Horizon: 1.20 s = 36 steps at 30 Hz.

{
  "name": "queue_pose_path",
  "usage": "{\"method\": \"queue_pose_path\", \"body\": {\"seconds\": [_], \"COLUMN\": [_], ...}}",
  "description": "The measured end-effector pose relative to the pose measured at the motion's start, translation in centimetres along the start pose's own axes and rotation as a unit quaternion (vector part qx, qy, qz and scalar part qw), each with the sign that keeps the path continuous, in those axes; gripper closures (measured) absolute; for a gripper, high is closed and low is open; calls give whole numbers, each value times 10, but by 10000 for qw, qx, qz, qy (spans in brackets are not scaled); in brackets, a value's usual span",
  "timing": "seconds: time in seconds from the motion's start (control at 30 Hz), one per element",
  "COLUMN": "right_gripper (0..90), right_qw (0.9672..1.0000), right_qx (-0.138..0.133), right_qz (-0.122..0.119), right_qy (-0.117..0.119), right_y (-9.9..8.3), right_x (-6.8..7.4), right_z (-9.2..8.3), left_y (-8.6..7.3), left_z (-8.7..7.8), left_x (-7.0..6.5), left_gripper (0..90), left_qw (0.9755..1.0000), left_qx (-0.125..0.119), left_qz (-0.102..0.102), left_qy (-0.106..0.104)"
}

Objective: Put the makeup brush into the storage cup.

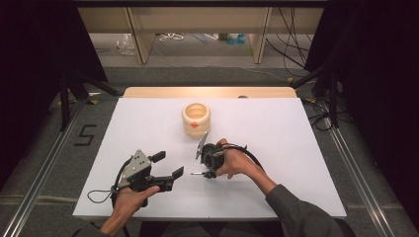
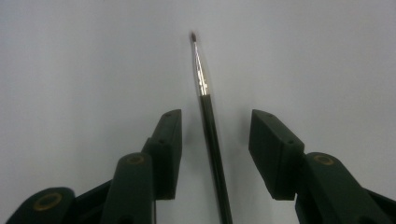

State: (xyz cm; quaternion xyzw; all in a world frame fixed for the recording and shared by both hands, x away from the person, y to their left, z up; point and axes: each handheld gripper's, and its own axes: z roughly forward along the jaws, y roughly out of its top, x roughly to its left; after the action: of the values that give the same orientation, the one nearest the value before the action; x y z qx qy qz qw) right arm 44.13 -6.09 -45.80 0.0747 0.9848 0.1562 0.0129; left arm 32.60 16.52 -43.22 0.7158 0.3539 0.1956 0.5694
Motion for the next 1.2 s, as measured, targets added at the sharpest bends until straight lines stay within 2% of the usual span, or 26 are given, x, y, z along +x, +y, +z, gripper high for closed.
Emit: {"method": "queue_pose_path", "body": {"seconds": [0.4,0.63,0.73,1.07,1.13,1.2], "right_gripper": [631,664,674,724,734,739], "right_qw": [10000,9999,9998,9996,9992,9993], "right_qx": [82,162,182,278,387,359], "right_qz": [47,-33,-33,-35,6,-54], "right_qy": [19,39,36,9,32,-4], "right_y": [-2,-2,-2,1,2,2], "right_x": [-2,-2,-2,0,1,1], "right_z": [2,1,1,1,1,2], "left_y": [0,0,0,0,0,0], "left_z": [0,0,0,0,0,0], "left_x": [0,0,-1,-1,-1,-1], "left_gripper": [155,155,155,155,155,155], "left_qw": [10000,10000,10000,10000,10000,10000], "left_qx": [-7,0,6,8,8,12], "left_qz": [8,10,-59,-37,-39,-34], "left_qy": [-5,-10,-3,-7,-8,-12]}}
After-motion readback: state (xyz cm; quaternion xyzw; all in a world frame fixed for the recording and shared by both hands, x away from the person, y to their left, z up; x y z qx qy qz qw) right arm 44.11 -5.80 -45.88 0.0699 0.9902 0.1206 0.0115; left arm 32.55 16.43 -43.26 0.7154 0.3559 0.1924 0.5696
